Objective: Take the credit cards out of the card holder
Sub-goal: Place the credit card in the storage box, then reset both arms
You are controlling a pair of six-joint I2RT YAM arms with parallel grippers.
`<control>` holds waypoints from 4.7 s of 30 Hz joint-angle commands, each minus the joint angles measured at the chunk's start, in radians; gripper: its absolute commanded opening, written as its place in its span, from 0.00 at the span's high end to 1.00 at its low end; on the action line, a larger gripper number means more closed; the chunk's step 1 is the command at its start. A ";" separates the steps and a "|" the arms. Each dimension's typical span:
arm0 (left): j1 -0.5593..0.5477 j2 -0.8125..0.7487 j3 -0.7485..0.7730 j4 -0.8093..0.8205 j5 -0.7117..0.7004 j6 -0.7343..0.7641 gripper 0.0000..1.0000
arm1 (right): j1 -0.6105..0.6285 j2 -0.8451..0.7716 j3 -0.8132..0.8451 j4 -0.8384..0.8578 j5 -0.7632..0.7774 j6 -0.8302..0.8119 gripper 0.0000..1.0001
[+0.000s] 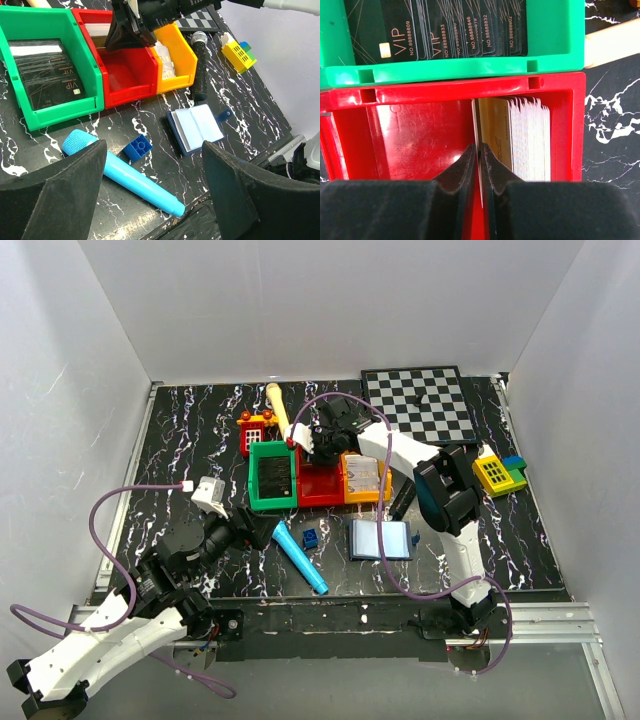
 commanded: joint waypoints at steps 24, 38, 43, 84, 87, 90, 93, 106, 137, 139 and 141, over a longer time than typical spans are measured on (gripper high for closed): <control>0.003 0.014 -0.008 0.024 0.012 0.006 0.23 | 0.004 0.024 0.082 0.096 0.146 0.095 0.80; 0.004 0.020 -0.011 0.026 0.016 0.003 0.23 | 0.004 0.033 0.089 0.142 0.232 0.127 0.78; 0.004 0.017 -0.013 0.027 0.018 0.002 0.23 | 0.004 0.027 0.093 0.168 0.258 0.148 0.77; 0.004 0.028 -0.011 0.030 0.029 0.002 0.23 | 0.007 0.055 0.108 0.261 0.502 0.188 0.48; 0.004 0.026 -0.013 0.030 0.029 0.000 0.23 | 0.008 0.044 0.103 0.267 0.499 0.191 0.47; 0.004 0.025 -0.011 0.031 0.029 0.000 0.23 | 0.008 0.033 0.099 0.275 0.497 0.193 0.48; 0.004 0.025 -0.011 0.029 0.029 0.000 0.23 | 0.008 0.023 0.094 0.281 0.494 0.196 0.48; 0.003 0.017 -0.008 0.023 0.033 -0.008 0.23 | 0.008 -0.040 0.056 0.295 0.499 0.196 0.47; 0.272 0.360 0.156 0.011 0.410 -0.199 0.06 | 0.014 -1.157 -0.703 -0.041 0.677 1.286 0.29; 0.315 0.440 0.205 -0.057 0.437 -0.210 0.04 | 0.014 -1.250 -0.765 -0.079 0.680 1.299 0.28; 0.317 0.471 0.228 -0.068 0.444 -0.212 0.03 | 0.014 -1.327 -0.802 -0.111 0.685 1.302 0.28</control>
